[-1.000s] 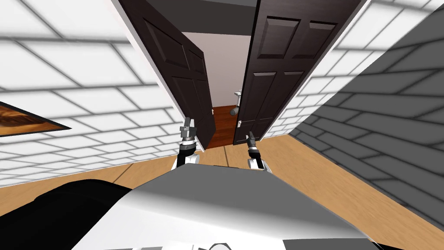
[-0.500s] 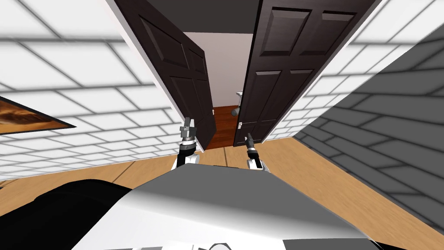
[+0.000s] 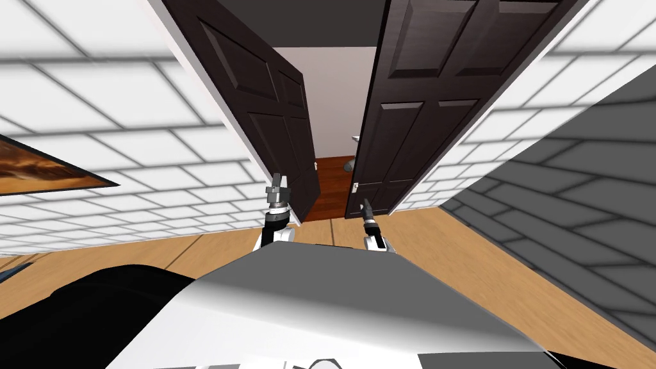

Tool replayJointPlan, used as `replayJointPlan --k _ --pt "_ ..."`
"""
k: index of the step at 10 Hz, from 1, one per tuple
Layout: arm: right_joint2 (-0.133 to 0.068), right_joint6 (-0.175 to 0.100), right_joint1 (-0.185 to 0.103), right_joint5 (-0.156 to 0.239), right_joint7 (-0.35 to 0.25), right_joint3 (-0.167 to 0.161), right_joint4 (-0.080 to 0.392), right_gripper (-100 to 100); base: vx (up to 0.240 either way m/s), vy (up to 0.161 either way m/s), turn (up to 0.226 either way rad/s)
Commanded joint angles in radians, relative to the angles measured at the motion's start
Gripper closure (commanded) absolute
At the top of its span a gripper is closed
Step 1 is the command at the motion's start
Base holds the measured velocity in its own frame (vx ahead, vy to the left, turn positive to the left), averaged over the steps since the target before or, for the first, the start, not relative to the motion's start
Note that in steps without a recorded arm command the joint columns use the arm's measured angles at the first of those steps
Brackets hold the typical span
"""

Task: Push the door open

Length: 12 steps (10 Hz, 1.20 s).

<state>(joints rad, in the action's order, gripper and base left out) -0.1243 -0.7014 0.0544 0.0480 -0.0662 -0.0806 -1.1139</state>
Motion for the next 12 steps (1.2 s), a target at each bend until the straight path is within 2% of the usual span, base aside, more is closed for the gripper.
replayJointPlan --k 1,5,12 --pt "-0.001 -0.007 -0.019 0.005 -0.002 -0.003 0.043 -100 0.078 -0.053 0.063" --pt "-0.003 -0.026 -0.054 0.014 -0.005 -0.013 0.138 -100 0.077 -0.066 0.059" --pt "-0.006 -0.054 -0.104 0.028 -0.009 -0.026 0.273 -100 0.070 -0.061 0.053"
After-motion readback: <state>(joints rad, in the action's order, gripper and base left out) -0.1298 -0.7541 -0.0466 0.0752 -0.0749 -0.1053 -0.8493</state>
